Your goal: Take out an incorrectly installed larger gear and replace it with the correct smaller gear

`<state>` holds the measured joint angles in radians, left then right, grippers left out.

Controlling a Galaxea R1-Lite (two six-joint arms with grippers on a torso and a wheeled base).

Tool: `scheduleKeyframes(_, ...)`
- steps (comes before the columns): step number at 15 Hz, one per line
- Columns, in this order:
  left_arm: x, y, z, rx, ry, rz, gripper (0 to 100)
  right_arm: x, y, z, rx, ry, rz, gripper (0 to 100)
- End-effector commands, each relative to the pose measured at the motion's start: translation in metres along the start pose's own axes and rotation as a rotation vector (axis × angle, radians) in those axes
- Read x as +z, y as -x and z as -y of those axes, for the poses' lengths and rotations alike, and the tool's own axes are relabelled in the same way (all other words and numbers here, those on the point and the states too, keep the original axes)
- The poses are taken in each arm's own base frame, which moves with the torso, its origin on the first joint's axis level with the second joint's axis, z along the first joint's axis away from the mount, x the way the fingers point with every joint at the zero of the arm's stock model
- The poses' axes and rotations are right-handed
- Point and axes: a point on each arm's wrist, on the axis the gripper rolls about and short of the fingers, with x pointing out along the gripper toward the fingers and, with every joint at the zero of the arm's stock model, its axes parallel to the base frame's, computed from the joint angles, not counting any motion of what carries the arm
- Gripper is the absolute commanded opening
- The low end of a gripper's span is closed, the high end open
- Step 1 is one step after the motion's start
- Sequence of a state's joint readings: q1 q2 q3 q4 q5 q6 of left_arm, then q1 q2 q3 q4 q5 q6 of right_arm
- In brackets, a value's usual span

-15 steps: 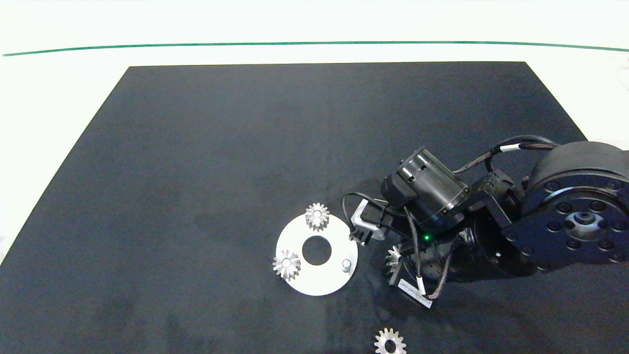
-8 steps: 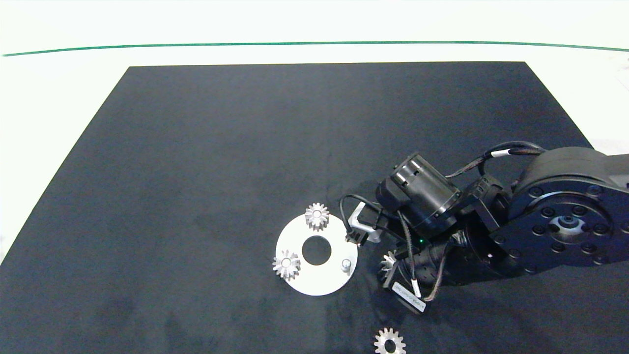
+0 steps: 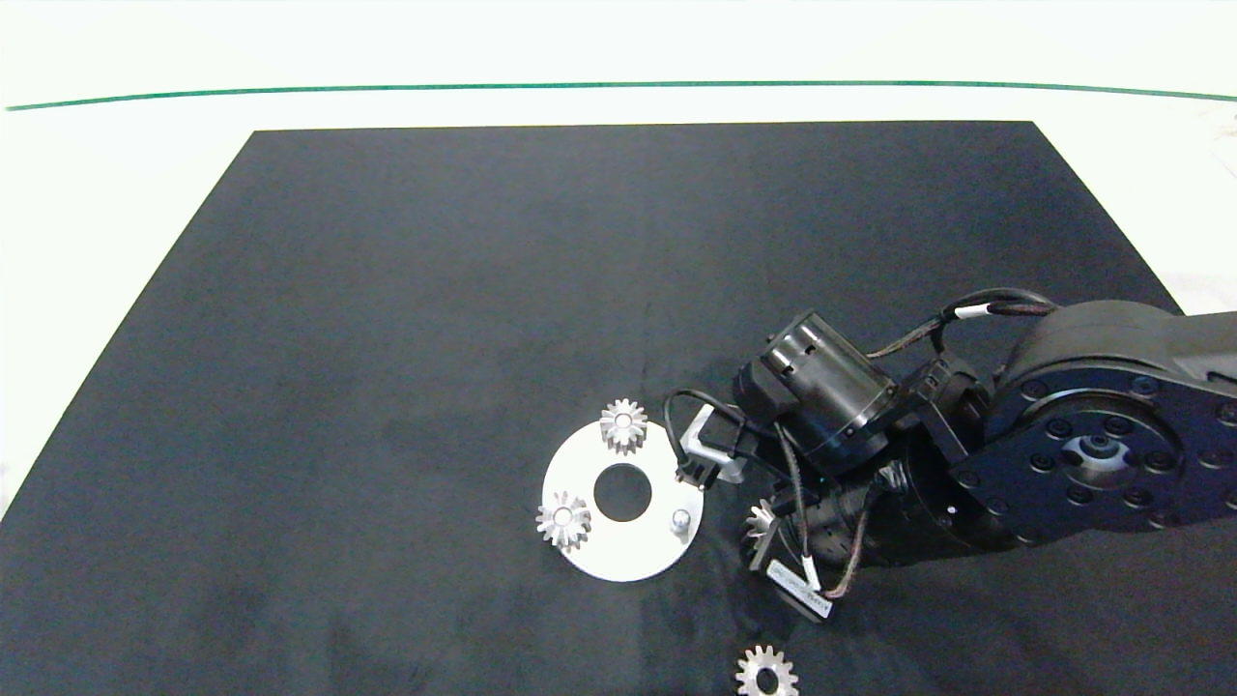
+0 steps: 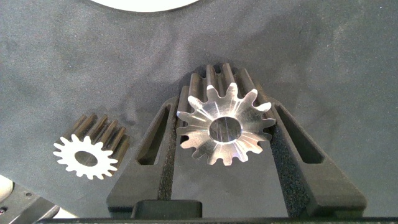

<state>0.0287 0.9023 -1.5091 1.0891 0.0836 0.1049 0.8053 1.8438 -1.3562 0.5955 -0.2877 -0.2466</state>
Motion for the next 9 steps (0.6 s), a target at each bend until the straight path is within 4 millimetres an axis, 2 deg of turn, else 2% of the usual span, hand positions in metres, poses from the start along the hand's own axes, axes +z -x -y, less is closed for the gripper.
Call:
scheduleKeyframes(1, -0.001, -0.001, 0.0, 0.0, -0.001, -0.009, 100, -0.001, -0.001, 0.0, 0.0, 0.006, -0.007, 100)
scheduleKeyframes(6, -0.001, -0.001, 0.0, 0.0, -0.001, -0.009, 100, -0.005, 0.007, -0.001, -0.006, 0.009, 0.003, 100)
scheduleKeyframes(8, 0.0, 0.0, 0.0, 0.0, -0.001, -0.007, 100, -0.011, 0.029, 0.001, -0.016, 0.008, 0.055, 100)
scheduleKeyframes(9, 0.0, 0.0, 0.0, 0.0, -0.001, -0.007, 100, -0.014, 0.047, -0.005, -0.014, 0.026, 0.101, 100)
